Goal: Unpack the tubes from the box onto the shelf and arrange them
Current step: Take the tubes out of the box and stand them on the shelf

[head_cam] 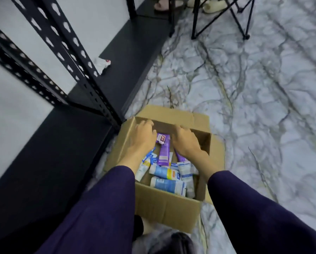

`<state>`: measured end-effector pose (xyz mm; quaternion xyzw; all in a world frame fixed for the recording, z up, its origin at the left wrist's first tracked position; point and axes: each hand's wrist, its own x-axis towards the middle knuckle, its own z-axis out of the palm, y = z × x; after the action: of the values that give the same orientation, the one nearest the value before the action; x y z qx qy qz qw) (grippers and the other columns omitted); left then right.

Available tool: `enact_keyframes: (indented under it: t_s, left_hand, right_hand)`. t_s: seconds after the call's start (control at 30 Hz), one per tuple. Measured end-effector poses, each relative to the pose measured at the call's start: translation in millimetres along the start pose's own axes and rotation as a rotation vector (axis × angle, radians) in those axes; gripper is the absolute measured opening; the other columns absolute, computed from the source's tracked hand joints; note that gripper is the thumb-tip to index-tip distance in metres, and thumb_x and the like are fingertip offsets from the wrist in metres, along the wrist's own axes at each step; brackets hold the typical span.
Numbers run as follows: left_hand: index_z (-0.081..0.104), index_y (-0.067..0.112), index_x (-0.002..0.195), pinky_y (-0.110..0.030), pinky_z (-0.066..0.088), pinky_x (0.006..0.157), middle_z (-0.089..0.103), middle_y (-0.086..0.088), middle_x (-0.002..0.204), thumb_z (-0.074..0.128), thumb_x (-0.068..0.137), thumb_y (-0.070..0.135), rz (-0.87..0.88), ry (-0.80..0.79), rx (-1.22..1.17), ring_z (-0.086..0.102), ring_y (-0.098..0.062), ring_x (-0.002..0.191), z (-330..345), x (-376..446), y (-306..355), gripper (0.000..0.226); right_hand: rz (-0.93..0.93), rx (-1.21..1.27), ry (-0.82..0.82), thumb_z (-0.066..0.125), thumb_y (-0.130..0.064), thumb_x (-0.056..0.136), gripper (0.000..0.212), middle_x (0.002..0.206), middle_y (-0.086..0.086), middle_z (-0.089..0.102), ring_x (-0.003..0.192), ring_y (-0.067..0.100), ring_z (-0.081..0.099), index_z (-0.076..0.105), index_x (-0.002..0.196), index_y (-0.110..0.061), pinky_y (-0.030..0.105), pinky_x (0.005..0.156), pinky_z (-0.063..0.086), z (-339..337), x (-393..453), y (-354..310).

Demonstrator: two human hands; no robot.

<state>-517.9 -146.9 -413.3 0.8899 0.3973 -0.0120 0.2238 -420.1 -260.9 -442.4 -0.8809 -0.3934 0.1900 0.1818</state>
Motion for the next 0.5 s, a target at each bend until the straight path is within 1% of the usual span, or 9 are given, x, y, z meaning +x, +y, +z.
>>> enact_keyframes:
  t_s: [0.07, 0.13, 0.2, 0.27, 0.37, 0.43, 0.5]
  left_hand:
    - [0.059, 0.01, 0.114, -0.042, 0.043, 0.094, 0.059, -0.014, 0.114, 0.054, 0.091, 0.018, -0.028, -0.053, -0.031, 0.053, -0.033, 0.11, 32, 10, -18, 0.025]
    - [0.059, 0.007, 0.116, -0.044, 0.044, 0.093, 0.058, -0.016, 0.117, 0.054, 0.09, 0.014, -0.069, -0.116, -0.053, 0.053, -0.035, 0.111, 61, 17, -39, 0.027]
    - [0.058, 0.005, 0.119, -0.044, 0.044, 0.094, 0.057, -0.017, 0.12, 0.052, 0.089, 0.01, -0.104, -0.175, -0.051, 0.053, -0.035, 0.112, 87, 21, -60, 0.031]
    - [0.057, 0.005, 0.121, -0.044, 0.043, 0.096, 0.057, -0.017, 0.122, 0.053, 0.089, 0.011, -0.133, -0.225, -0.038, 0.052, -0.035, 0.114, 109, 23, -79, 0.033]
    - [0.051, 0.004, 0.129, -0.044, 0.038, 0.103, 0.051, -0.019, 0.13, 0.055, 0.09, 0.011, -0.185, -0.28, -0.025, 0.048, -0.035, 0.12, 136, 26, -104, 0.039]
    - [0.047, 0.006, 0.133, -0.042, 0.037, 0.104, 0.048, -0.017, 0.134, 0.055, 0.091, 0.013, -0.193, -0.286, 0.005, 0.044, -0.033, 0.124, 146, 28, -115, 0.043]
    - [0.043, 0.009, 0.137, -0.04, 0.038, 0.103, 0.046, -0.013, 0.136, 0.053, 0.093, 0.016, -0.159, -0.278, 0.054, 0.042, -0.03, 0.125, 153, 31, -121, 0.045]
  right_hand:
    - [0.044, 0.001, -0.052, 0.046, -0.015, 0.092, 0.024, 0.113, 0.016, 0.058, 0.105, 0.038, 0.054, 0.053, 0.113, -0.007, 0.045, 0.083, 0.048, 30, 6, 16]
    - [0.085, 0.041, -0.107, 0.048, -0.019, 0.093, 0.021, 0.112, 0.016, 0.058, 0.103, 0.037, 0.055, 0.053, 0.11, -0.007, 0.044, 0.082, 0.049, 60, 11, 30]
    - [0.132, 0.094, -0.16, 0.048, -0.02, 0.093, 0.019, 0.111, 0.017, 0.059, 0.102, 0.036, 0.056, 0.052, 0.107, -0.008, 0.04, 0.079, 0.05, 87, 14, 41]
    - [0.199, 0.143, -0.211, 0.046, -0.016, 0.095, 0.023, 0.116, 0.018, 0.057, 0.105, 0.035, 0.055, 0.05, 0.115, -0.007, 0.036, 0.078, 0.047, 110, 17, 48]
    - [0.293, 0.226, -0.244, 0.046, -0.013, 0.096, 0.042, 0.127, 0.017, 0.051, 0.112, 0.032, 0.052, 0.038, 0.137, -0.006, 0.035, 0.084, 0.046, 138, 25, 48]
    - [0.338, 0.269, -0.225, 0.046, -0.01, 0.095, 0.049, 0.131, 0.018, 0.048, 0.113, 0.034, 0.051, 0.032, 0.142, -0.006, 0.038, 0.087, 0.046, 153, 32, 46]
    - [0.378, 0.302, -0.212, 0.048, -0.01, 0.094, 0.049, 0.136, 0.018, 0.042, 0.114, 0.035, 0.051, 0.031, 0.14, -0.006, 0.041, 0.089, 0.048, 166, 40, 43]
